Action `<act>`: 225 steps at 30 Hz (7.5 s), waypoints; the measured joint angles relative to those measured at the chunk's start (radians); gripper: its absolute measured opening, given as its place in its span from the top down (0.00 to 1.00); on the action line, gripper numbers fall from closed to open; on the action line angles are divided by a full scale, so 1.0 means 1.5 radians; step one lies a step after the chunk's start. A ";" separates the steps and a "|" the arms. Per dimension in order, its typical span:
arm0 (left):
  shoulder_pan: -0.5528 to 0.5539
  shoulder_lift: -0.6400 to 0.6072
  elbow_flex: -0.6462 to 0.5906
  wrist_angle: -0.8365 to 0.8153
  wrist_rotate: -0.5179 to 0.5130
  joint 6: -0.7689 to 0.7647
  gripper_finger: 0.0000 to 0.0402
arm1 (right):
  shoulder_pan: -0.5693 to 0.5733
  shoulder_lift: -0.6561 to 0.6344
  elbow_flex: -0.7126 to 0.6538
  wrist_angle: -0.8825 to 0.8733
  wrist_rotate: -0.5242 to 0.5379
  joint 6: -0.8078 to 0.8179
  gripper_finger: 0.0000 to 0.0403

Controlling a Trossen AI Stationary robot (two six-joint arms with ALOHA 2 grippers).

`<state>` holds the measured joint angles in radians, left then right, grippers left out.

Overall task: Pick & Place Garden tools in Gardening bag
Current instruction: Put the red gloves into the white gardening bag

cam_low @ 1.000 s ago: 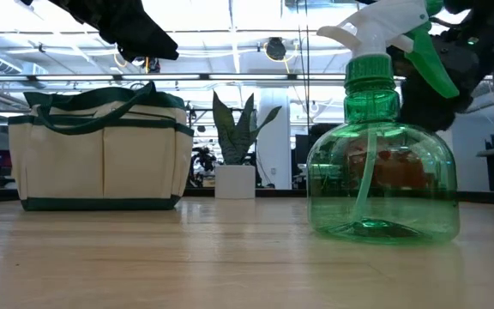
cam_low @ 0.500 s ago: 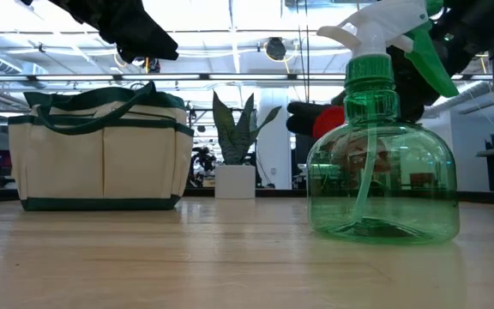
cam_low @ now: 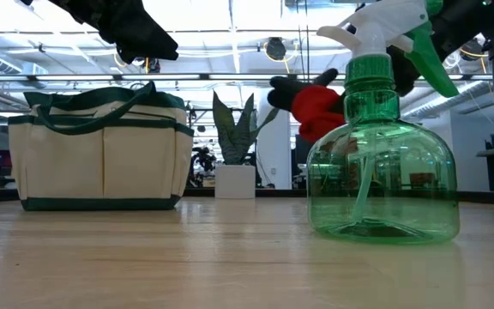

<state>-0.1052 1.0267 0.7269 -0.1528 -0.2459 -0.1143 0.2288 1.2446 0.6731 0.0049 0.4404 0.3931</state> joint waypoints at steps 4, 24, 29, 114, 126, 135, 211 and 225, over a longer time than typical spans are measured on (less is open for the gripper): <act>0.000 0.000 0.000 0.000 0.000 -0.003 0.65 | -0.010 0.000 0.000 0.034 0.000 -0.036 0.92; 0.000 0.018 0.000 0.072 0.000 -0.048 0.65 | -0.036 0.000 0.000 0.224 0.000 -0.255 0.92; 0.000 0.049 0.000 0.116 0.000 -0.045 0.65 | -0.036 0.000 0.000 0.276 0.001 -0.289 0.92; 0.014 0.293 0.000 0.623 -0.011 0.042 0.65 | -0.049 0.065 0.000 0.491 0.000 -0.323 0.92; 0.014 0.293 0.000 0.607 0.027 0.054 0.64 | -0.049 0.065 0.000 0.504 -0.001 -0.323 0.92; 0.013 0.293 0.000 0.608 0.024 0.056 0.48 | -0.049 0.065 0.000 0.523 -0.045 -0.322 0.92; 0.002 0.235 0.000 0.440 -0.066 0.043 0.96 | -0.064 0.064 0.000 0.473 -0.082 -0.305 0.59; -0.003 0.197 0.000 0.333 -0.070 0.032 0.98 | -0.064 0.064 0.000 0.473 -0.083 -0.305 0.59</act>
<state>-0.1093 1.3221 0.7273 0.3468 -0.3508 -0.0669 0.1326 1.3411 0.6731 0.7139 0.3153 -0.0643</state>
